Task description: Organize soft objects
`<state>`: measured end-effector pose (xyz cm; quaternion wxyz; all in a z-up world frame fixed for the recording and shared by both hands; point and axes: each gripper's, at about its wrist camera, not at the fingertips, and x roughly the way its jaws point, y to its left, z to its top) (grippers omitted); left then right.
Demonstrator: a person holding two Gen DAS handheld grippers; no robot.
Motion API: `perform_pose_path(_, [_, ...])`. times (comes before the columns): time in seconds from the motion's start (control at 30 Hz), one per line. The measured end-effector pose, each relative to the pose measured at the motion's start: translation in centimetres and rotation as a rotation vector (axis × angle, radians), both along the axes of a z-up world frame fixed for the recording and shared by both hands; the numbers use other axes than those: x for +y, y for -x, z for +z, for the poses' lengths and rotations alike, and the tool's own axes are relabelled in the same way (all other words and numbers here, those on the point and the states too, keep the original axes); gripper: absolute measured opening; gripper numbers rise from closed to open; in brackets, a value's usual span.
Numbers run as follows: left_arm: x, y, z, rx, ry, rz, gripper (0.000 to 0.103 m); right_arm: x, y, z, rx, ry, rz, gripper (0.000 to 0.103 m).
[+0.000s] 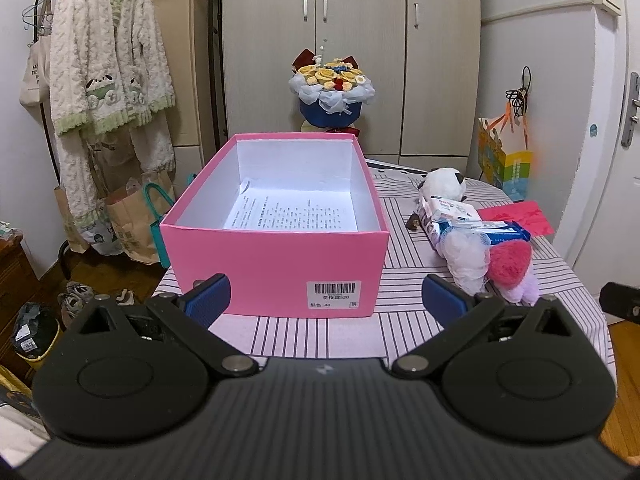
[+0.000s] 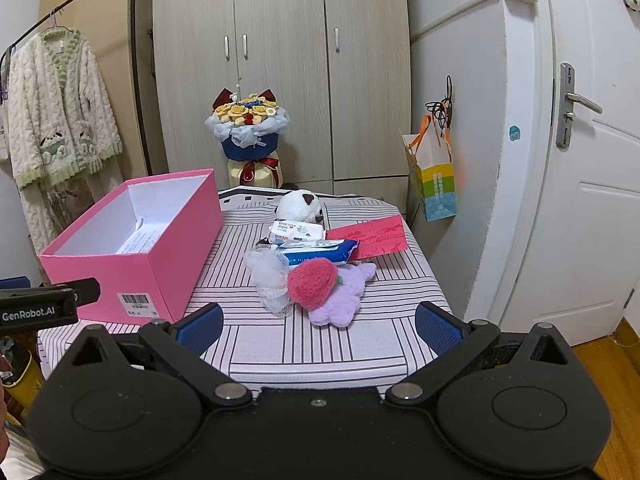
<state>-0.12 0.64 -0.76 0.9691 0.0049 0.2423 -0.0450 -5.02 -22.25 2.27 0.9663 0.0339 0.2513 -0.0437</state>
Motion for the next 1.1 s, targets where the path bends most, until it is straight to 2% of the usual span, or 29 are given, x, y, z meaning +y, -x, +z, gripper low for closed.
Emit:
perform_pose_path(0.6, [-0.4, 0.0, -0.2, 0.011, -0.003, -0.01, 0.103, 0.0, 0.2, -0.1, 0.002, 0.007, 0.0, 0.103])
perform_pose_path(1.1, [-1.1, 1.1, -0.1, 0.01, -0.009, -0.058, 0.103, -0.2, 0.0, 0.0, -0.005, 0.01, -0.005, 0.103])
